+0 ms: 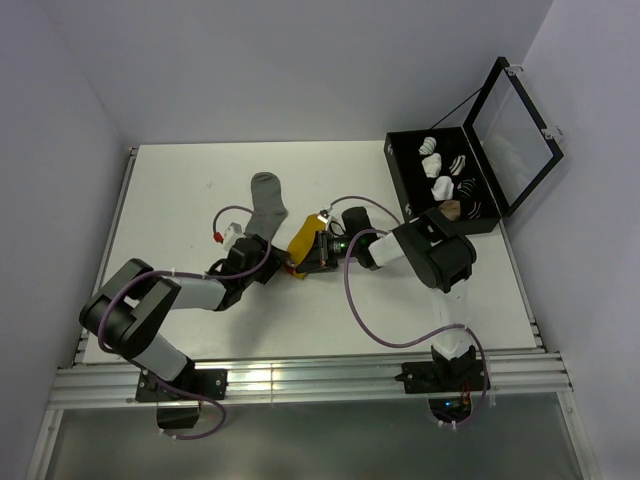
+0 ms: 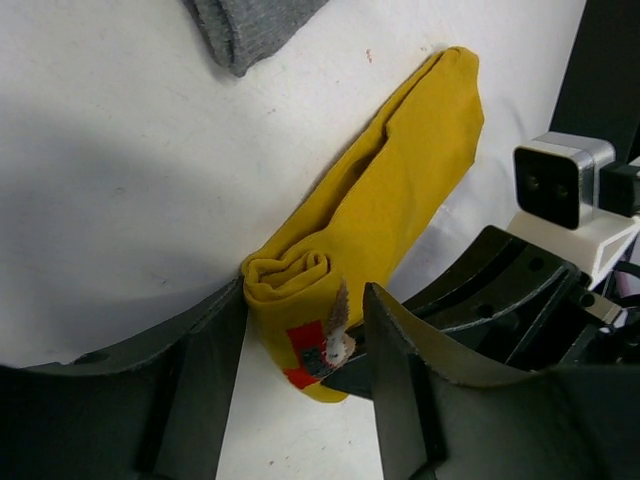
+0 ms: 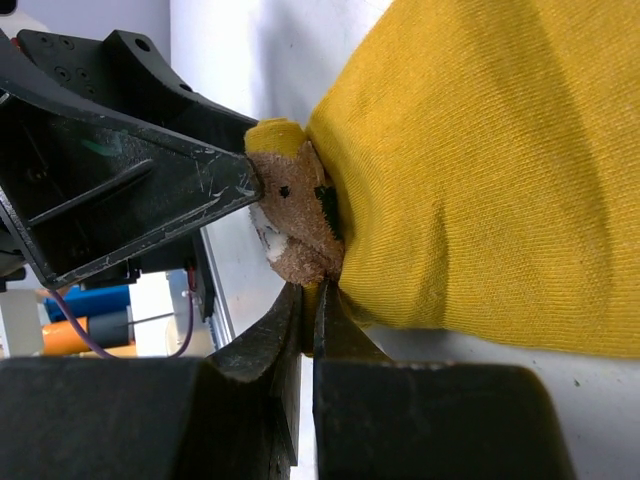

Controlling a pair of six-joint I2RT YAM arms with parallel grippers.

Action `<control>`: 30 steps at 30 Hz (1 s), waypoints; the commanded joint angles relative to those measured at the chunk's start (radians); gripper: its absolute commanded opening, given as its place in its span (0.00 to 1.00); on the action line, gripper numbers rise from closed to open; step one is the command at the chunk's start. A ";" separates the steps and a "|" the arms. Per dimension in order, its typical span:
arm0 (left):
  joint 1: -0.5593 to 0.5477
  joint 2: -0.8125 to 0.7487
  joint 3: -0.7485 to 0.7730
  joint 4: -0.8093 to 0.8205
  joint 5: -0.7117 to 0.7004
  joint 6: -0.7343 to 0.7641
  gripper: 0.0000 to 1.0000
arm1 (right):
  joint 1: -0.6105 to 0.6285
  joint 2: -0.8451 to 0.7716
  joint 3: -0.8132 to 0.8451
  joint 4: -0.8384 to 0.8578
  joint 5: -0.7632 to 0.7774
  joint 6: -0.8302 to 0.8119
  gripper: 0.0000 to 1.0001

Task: Roll the socks
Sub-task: Roll the sock at the center of the board.

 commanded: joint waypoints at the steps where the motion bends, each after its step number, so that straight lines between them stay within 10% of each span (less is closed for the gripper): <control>1: -0.003 0.059 -0.011 -0.046 0.026 -0.003 0.55 | -0.012 0.044 0.012 -0.049 0.028 -0.008 0.00; 14: -0.010 0.055 0.013 -0.108 0.016 0.016 0.02 | -0.012 0.025 0.027 -0.121 0.071 -0.058 0.06; 24: -0.030 0.061 0.143 -0.344 -0.034 0.069 0.00 | 0.031 -0.259 -0.106 -0.147 0.350 -0.279 0.62; 30: -0.036 0.058 0.196 -0.449 -0.057 0.078 0.00 | 0.170 -0.426 -0.197 -0.112 0.694 -0.501 0.65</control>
